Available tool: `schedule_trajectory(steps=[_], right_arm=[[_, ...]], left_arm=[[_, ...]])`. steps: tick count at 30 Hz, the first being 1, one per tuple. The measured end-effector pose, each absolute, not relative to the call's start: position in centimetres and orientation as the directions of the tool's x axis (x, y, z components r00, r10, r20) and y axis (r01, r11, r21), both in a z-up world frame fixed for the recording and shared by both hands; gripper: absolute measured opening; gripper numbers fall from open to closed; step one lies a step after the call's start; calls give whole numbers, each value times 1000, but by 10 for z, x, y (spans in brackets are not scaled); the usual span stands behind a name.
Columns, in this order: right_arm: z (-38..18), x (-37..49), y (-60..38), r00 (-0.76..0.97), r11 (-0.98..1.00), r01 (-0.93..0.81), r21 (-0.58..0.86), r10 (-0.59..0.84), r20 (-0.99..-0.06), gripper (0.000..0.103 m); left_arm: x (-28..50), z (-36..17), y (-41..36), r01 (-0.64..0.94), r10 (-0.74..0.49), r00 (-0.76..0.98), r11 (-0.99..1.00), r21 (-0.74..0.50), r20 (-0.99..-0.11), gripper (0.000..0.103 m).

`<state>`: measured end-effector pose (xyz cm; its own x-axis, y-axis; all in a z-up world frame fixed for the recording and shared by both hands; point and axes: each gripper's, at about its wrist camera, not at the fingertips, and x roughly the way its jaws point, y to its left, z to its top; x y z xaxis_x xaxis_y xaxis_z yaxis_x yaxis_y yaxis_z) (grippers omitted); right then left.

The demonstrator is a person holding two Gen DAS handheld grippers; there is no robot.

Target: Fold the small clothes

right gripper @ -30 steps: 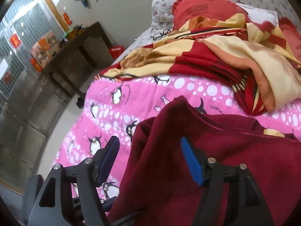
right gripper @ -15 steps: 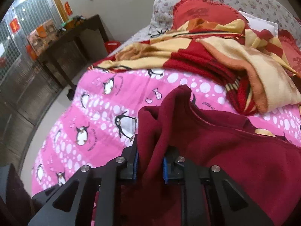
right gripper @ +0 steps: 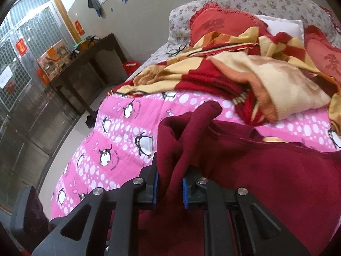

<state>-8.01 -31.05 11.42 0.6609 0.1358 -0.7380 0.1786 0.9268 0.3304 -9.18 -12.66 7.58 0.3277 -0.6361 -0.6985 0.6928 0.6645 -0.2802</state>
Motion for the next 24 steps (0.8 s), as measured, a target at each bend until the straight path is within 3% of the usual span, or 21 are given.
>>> schedule_trajectory(steps=[10, 24], right_arm=[[146, -126, -352, 699, 930, 219, 294, 60, -712, 27], [144, -196, -437, 668, 906, 353, 233, -70, -740, 27]], left_arm=[[-144, 116, -176, 795, -703, 269, 548, -260, -658, 21], [-198, 107, -279, 878, -710, 116, 400, -262, -695, 19]])
